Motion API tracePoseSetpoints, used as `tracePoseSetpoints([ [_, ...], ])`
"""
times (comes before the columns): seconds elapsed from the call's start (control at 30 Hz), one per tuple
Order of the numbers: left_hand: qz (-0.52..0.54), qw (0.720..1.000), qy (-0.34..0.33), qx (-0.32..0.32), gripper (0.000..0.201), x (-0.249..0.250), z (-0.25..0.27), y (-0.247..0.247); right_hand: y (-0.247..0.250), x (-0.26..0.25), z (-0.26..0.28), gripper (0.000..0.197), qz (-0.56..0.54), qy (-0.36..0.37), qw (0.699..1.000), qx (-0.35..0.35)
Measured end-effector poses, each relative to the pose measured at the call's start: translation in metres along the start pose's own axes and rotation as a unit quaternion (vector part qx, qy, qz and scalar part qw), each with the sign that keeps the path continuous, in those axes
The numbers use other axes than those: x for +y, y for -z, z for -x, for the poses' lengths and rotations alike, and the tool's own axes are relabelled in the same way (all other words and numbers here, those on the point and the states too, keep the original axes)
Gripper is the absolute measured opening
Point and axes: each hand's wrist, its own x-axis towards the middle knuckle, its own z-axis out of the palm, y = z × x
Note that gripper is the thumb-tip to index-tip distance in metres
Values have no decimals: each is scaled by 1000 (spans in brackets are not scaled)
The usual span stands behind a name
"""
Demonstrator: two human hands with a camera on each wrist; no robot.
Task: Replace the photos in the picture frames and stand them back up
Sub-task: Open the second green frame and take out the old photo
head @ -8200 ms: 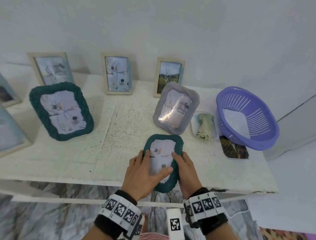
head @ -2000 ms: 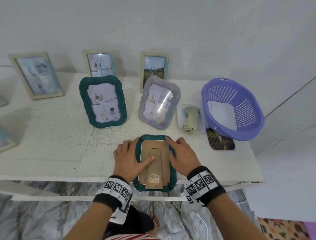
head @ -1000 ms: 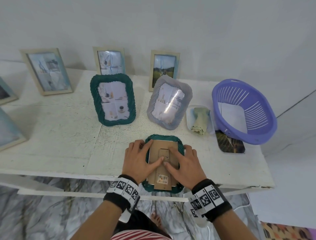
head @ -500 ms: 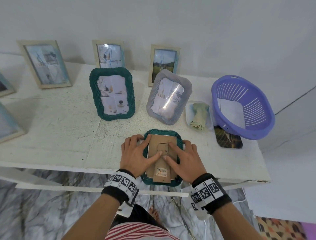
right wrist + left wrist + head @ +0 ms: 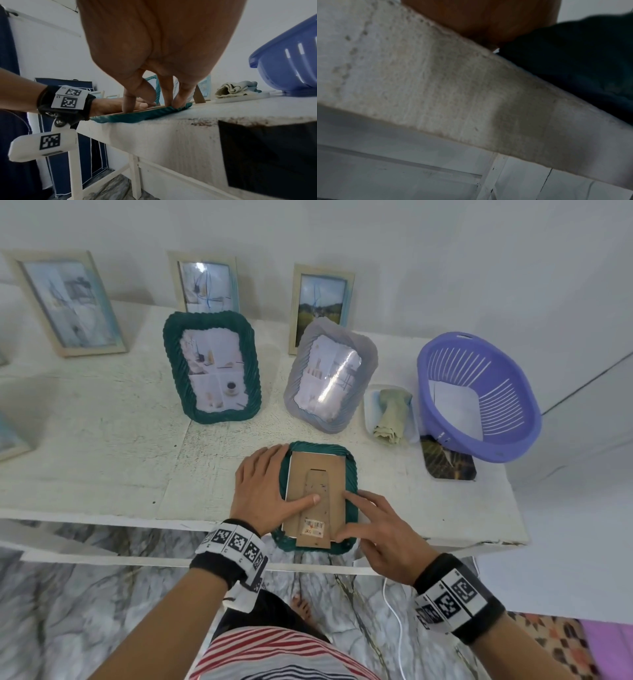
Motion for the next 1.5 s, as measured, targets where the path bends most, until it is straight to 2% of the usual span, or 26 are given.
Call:
tracePoseSetpoints([
  [0.13,3,1000,1,-3,114,1,0,1,0,3,-5,39,23,3,1000,6],
  [0.3,10,1000,3,-6,113,1,0,2,-4,-2,-9,27,8,-21,998,66],
  [0.5,7,1000,3,-12,111,2,2,4,-15,-18,-14,47,52,-48,992,106],
  [0.67,68,996,-24,-58,106,-9,7,17,-23,-22,-13,45,44,-86,987,130],
  [0.8,65,986,-68,-139,122,-23,25,37,-25,-31,-16,42,19,-105,983,151],
  [0.87,53,981,-86,-165,124,-29,29,39,-26,-34,-17,40,6,-109,980,166],
  [1.03,49,976,-107,-186,108,-32,30,41,-26,-36,-18,37,3,-113,978,174],
  [1.17,43,972,-143,-181,90,-38,32,41,-23,-45,-25,31,30,-148,972,181],
  [1.23,17,970,-170,-171,82,-41,33,37,-20,-52,-33,38,77,-182,966,169],
  [1.37,6,971,-187,-148,74,-44,35,34,-15,-71,-53,66,124,-257,949,135],
  [1.5,-1,972,-193,-133,72,-47,36,32,-20,-78,-62,64,91,-277,945,147],
])
